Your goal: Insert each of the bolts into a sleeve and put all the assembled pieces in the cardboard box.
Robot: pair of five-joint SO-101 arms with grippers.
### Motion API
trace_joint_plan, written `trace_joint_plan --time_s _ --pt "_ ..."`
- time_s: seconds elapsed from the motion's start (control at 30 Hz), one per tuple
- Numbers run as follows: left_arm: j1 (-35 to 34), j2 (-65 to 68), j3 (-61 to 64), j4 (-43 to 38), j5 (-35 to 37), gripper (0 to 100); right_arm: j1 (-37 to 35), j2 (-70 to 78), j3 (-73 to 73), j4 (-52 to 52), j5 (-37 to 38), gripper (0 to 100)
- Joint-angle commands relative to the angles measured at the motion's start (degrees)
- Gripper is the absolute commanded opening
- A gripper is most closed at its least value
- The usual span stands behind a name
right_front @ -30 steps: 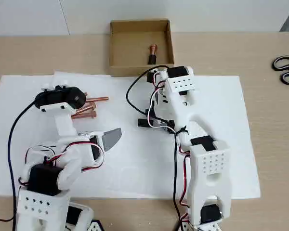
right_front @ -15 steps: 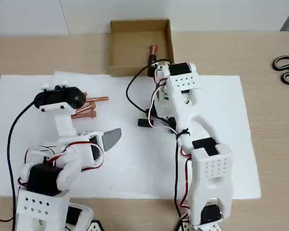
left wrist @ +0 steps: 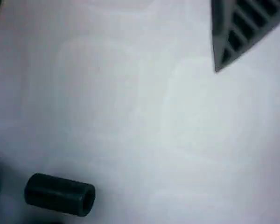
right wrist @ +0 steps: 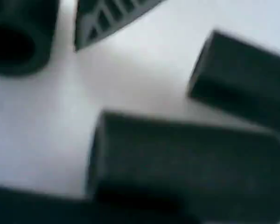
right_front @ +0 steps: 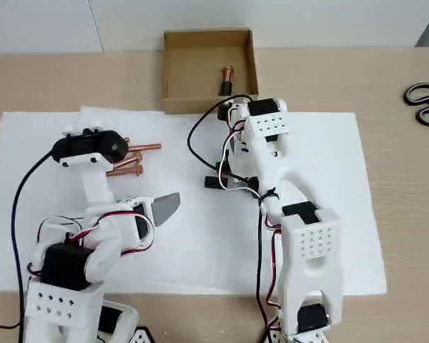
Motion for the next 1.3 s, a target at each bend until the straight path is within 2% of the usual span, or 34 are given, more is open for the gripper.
trace_joint_plan --time_s 0.0,0.1,0.2,0.4,0.5,0.77,0.97,1.17,1.27 --pt "0.1 -0.2 -0.7 1.1 -0.4 30 0.4 0.7 -1.3 -1.3 0.3 15.4" --pt "0.1 -0.2 -0.7 1.1 -0.4 30 0.3 0.8 -1.3 -1.3 0.4 12.0" --pt "0.1 -0.2 -0.7 1.0 -0.4 30 0.3 0.7 -1.4 -1.4 0.4 0.0" --pt "0.1 -0.2 -0.8 0.6 -0.4 30 0.5 0.0 -1.6 -1.0 4.7 0.5" --pt "0.1 -0.2 -0.9 0.6 -0.4 30 0.3 -5.1 -1.6 1.7 6.2 0.5" --pt "-0.3 0.1 -9.1 2.4 -0.2 30 1.0 -24.0 -1.3 2.7 6.4 0.4" --pt "-0.3 1.1 -13.8 4.1 -0.1 30 1.5 -25.6 -1.2 2.9 6.6 0.4" --pt "-0.4 13.8 -25.6 13.4 -0.4 30 1.7 -25.6 -1.2 2.9 6.6 0.4" --pt "-4.3 22.4 -33.4 16.5 -0.4 30 1.7 -25.6 -1.2 2.9 6.7 0.4"
